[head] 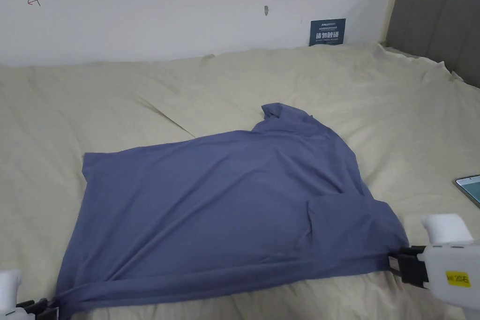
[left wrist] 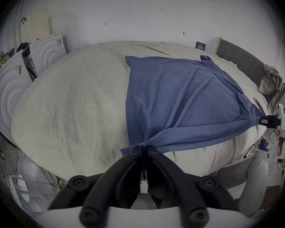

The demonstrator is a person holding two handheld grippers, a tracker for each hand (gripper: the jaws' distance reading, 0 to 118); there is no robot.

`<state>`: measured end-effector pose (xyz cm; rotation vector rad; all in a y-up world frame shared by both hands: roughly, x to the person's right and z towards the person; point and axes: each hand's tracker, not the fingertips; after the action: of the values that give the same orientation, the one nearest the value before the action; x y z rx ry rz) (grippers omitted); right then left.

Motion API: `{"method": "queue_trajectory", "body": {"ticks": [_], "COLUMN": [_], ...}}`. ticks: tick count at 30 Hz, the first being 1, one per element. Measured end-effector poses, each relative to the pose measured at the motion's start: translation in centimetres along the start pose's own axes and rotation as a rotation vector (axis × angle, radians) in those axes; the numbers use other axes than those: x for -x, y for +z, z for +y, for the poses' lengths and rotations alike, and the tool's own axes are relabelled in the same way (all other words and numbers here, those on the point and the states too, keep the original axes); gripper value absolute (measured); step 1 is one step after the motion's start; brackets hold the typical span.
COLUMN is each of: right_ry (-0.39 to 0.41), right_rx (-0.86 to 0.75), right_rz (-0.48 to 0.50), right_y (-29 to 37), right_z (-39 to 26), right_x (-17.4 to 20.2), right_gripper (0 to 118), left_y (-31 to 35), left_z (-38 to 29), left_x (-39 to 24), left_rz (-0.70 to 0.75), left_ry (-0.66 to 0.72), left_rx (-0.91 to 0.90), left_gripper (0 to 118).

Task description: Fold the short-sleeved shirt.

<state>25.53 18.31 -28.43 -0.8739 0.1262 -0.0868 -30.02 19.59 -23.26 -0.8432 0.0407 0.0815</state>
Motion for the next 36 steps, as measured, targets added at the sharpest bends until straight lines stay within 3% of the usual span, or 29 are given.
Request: {"method": "queue_trajectory", "body": {"ticks": [8,15,16,17,18,19,20,21,22,26,29,30,31,32,33,34,36], "right_ry": [0.004,-0.017,-0.013,-0.004,0.008,0.008,0.008,0.012,0.003,-0.082,-0.083,-0.067,-0.043,-0.044,-0.043,-0.056,-0.045], "right_rx": [-0.086,0.061,0.081,0.098,0.108,0.115,0.098,0.079,0.066,-0.019,-0.075,-0.099,-0.124,-0.129,-0.141,-0.181,-0.116], "right_rz": [-0.003,-0.042,-0.044,-0.044,-0.051,-0.085,-0.081,-0.074,-0.061,0.043,0.122,0.126,0.126,0.112,0.092,0.071,0.140], "right_y": [-1.3,-10.2,-11.0,-11.7,-12.0,-11.9,-11.6,-11.0,-10.3,-6.6,-2.9,-1.9,-0.9,-0.1,0.2,0.6,0.5], "right_z": [9.1,14.7,14.9,15.1,15.2,15.0,14.7,14.6,14.4,13.5,11.8,11.0,10.2,9.2,8.5,7.6,6.1], "right_x": [0.9,1.2,1.2,1.0,0.9,0.8,0.6,0.4,0.1,-1.1,-0.7,-0.2,0.1,0.7,1.2,1.6,1.9], "right_gripper": [8,9,15,31,55,84,91,91,91,91,81,66,30,2,0,0,0], "left_y": [-3.2,-11.7,-12.2,-12.8,-13.1,-13.1,-12.7,-12.3,-11.5,-7.7,-5.0,-4.1,-3.2,-2.9,-2.4,-2.2,-2.0], "left_z": [7.7,13.9,14.2,14.5,14.6,14.7,14.7,14.6,14.3,12.9,10.7,9.6,8.3,7.2,6.1,5.1,3.5], "left_x": [-0.2,-1.2,-1.5,-1.4,-1.3,-1.1,-1.0,-0.7,-0.3,0.9,0.5,0.1,-0.2,-0.1,-0.4,-0.5,-0.6], "left_rz": [0.027,0.070,0.068,0.078,0.088,0.093,0.106,0.105,0.086,-0.028,-0.033,-0.029,-0.030,-0.035,-0.036,-0.057,-0.066], "left_ry": [-0.031,-0.063,-0.070,-0.083,-0.108,-0.116,-0.113,-0.107,-0.086,0.053,0.056,0.057,0.060,0.073,0.093,0.111,0.143], "left_rx": [-0.054,0.037,0.046,0.054,0.058,0.064,0.065,0.050,0.014,-0.030,-0.032,-0.027,-0.029,-0.035,-0.034,-0.044,-0.028], "left_gripper": [5,5,5,5,7,21,42,61,69,84,82,76,56,28,2,0,0]}}
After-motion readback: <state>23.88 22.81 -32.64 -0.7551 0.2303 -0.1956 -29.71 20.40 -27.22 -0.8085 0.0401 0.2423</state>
